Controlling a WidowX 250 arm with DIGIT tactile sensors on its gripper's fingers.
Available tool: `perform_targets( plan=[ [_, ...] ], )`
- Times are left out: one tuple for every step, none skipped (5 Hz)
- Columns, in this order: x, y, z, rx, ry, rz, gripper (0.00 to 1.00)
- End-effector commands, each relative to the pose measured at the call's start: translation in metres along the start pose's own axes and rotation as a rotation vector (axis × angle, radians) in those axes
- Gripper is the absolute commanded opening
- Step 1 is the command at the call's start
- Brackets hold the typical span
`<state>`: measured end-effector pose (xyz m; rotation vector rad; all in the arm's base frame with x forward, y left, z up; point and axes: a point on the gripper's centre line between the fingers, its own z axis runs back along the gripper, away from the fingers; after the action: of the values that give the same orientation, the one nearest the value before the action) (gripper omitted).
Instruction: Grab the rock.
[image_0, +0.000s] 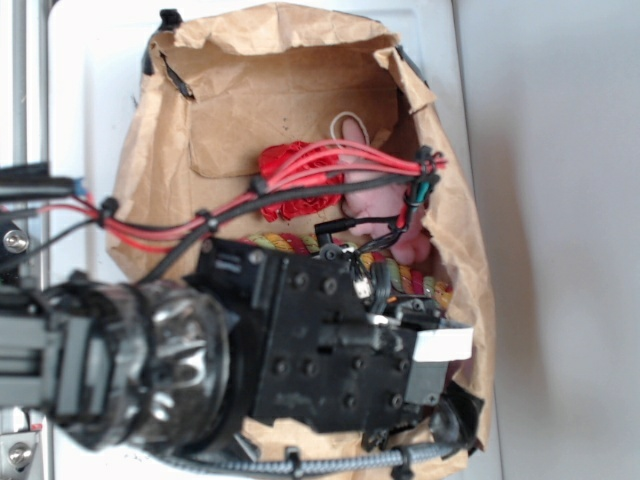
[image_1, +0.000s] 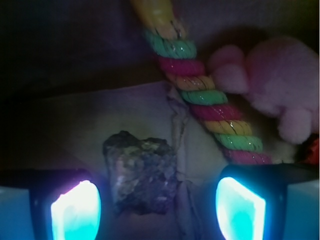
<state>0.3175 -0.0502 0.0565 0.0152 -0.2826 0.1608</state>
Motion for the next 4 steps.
perform_targets(
  plan=[
    [0.009,-0.007,-0.001,-0.003,-0.028,0.02,1.0],
    [0.006,-0.011,-0.01,-0.017,-0.005,0.031,1.0],
    [0.003,-0.016,-0.012,-0.025,0.046,0.029,1.0],
    [0.001,-0.018,-0.014,-0.022,0.061,0.03,1.0]
  ],
)
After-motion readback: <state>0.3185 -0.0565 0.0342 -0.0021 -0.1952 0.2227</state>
